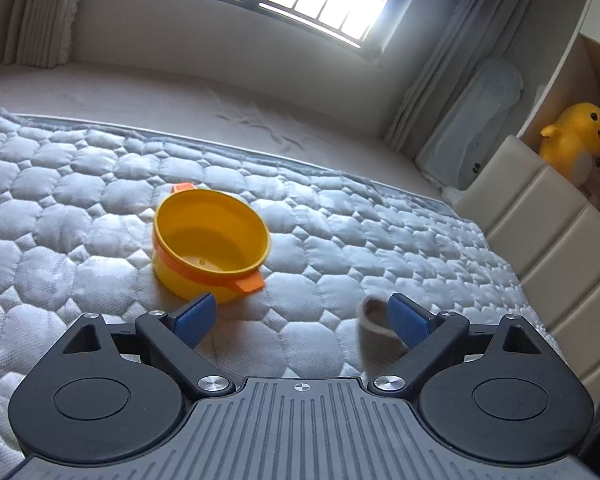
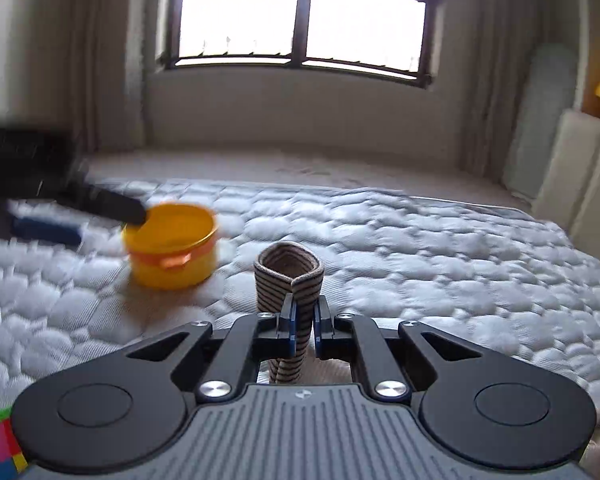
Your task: Fold clothes
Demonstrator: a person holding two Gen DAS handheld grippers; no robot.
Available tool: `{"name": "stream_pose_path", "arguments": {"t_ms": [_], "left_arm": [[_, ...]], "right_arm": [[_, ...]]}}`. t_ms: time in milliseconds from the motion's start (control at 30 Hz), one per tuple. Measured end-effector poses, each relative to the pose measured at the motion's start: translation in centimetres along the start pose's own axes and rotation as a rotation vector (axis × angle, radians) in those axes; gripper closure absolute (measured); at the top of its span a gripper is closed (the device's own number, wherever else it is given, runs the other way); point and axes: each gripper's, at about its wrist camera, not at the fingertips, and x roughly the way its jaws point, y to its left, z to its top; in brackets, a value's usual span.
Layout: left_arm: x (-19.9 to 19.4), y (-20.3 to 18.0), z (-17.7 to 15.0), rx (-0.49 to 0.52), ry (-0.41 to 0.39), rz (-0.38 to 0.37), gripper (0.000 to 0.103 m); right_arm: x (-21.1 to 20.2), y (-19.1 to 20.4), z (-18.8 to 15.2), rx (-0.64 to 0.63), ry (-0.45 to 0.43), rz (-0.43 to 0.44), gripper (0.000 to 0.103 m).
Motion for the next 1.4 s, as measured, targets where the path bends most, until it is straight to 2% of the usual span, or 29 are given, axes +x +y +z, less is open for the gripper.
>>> {"name": "stream_pose_path", "arguments": {"t_ms": [133, 267, 433, 567, 633, 733, 767, 833, 867, 900, 933, 1000, 1100, 1200, 1267, 1333, 1400], "left_arm": [[0.9, -3.7, -1.8, 0.048, 0.052, -0.066, 0.007], [1.6, -8.1, -3.9, 0.095, 0.095, -0.127, 0.007], [4.3, -16.2, -7.1, 0.152, 0.134, -0.177, 0.006], [7.6, -22.1, -10.4, 0.150, 0.170, -0.181, 0.006], [8.8, -24.1, -12.3, 0.190, 0.182, -0.205, 0.006], [9.8, -25.7, -15.3, 0.330, 0.193, -0.287, 0.006], [10.2, -26.0, -16.2, 0.375, 0.212, -0.309, 0.006], [11.0, -26.6, -17.8, 0.465, 0.245, -0.343, 0.006], [11.5, -26.8, -18.3, 0.502, 0.255, -0.337, 0.006], [12.1, -26.8, -18.7, 0.526, 0.264, -0.319, 0.006], [12.8, -26.6, -18.9, 0.530, 0.281, -0.309, 0.006], [13.9, -26.0, -18.9, 0.521, 0.317, -0.300, 0.006], [14.4, -25.2, -18.5, 0.504, 0.338, -0.309, 0.005], [14.4, -25.2, -18.6, 0.524, 0.337, -0.311, 0.004], [14.4, -25.2, -18.6, 0.536, 0.336, -0.314, 0.004], [14.4, -25.2, -18.5, 0.535, 0.337, -0.312, 0.004], [14.4, -25.1, -18.3, 0.530, 0.339, -0.307, 0.004]], "right_arm": [[-6.2, -10.1, 0.9, 0.189, -0.071, -0.154, 0.095], [-11.9, -17.5, -1.1, 0.256, -0.092, -0.327, 0.095], [-15.8, -23.8, -6.1, 0.344, -0.063, -0.471, 0.095], [-16.2, -27.3, -11.9, 0.466, 0.005, -0.518, 0.095], [-15.5, -28.2, -14.9, 0.509, 0.059, -0.515, 0.095], [-14.2, -28.9, -18.4, 0.539, 0.127, -0.497, 0.094], [-14.2, -28.8, -18.9, 0.535, 0.119, -0.492, 0.093], [-14.3, -29.0, -19.2, 0.537, 0.111, -0.498, 0.074], [-14.5, -29.3, -19.1, 0.540, 0.110, -0.509, 0.065], [-14.9, -29.6, -19.0, 0.538, 0.110, -0.528, 0.051], [-15.2, -29.7, -18.7, 0.527, 0.104, -0.550, 0.049], [-16.4, -29.4, -17.5, 0.478, 0.056, -0.583, 0.049], [-17.0, -28.2, -14.8, 0.381, -0.033, -0.572, 0.050], [-15.2, -27.5, -12.3, 0.381, -0.051, -0.462, 0.059], [-13.4, -27.5, -11.7, 0.420, -0.023, -0.393, 0.059], [-11.2, -28.1, -12.4, 0.437, 0.056, -0.416, 0.059], [-9.2, -29.4, -14.8, 0.468, 0.161, -0.486, 0.059]]}}
